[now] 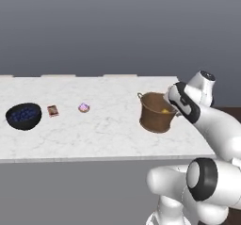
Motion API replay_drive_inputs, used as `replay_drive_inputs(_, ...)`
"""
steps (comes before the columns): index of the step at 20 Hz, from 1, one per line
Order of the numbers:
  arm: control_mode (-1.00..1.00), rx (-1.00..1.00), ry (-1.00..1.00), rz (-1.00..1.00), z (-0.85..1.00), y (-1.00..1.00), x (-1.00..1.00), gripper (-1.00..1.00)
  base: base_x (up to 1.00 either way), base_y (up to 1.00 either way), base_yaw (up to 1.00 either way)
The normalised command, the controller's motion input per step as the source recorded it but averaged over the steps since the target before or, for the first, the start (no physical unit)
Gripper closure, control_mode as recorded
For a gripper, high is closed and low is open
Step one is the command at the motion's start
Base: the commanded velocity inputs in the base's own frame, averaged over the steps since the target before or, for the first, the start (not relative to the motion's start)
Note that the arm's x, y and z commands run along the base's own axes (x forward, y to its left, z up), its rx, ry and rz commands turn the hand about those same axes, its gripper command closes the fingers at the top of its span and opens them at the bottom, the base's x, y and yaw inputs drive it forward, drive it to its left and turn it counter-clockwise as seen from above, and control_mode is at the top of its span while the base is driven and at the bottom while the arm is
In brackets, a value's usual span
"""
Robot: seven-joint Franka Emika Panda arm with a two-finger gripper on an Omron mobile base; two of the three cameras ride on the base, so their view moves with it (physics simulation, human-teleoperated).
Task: Open the cabinet, pick up the bread from the cabinet and place it in the basket. Then move the basket to the dining counter.
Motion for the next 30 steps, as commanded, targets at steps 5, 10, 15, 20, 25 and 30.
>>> replay_drive_inputs(5,-1.0,0.0,-0.11,0.06,-0.63,0.0,0.28,1.0,0.0,0.0,0.0)
replay_drive_inputs(10,-1.0,-0.04,-0.01,0.0,-0.56,-0.19,0.21,1.0,0.0,0.0,0.0)
replay_drive_inputs(15,-1.0,-0.09,-0.03,0.0,-0.25,-0.12,0.29,1.0,0.0,0.0,0.0)
replay_drive_inputs(20,-1.0,0.0,0.0,0.0,0.0,0.0,0.03,1.0,0.0,0.0,0.0)
replay_drive_inputs(25,-1.0,0.0,0.0,0.0,0.0,0.0,0.01,-1.0,0.0,0.0,0.0)
replay_drive_inputs(30,-1.0,-0.01,0.04,0.0,0.13,0.0,0.01,-1.0,0.0,0.0,0.0)
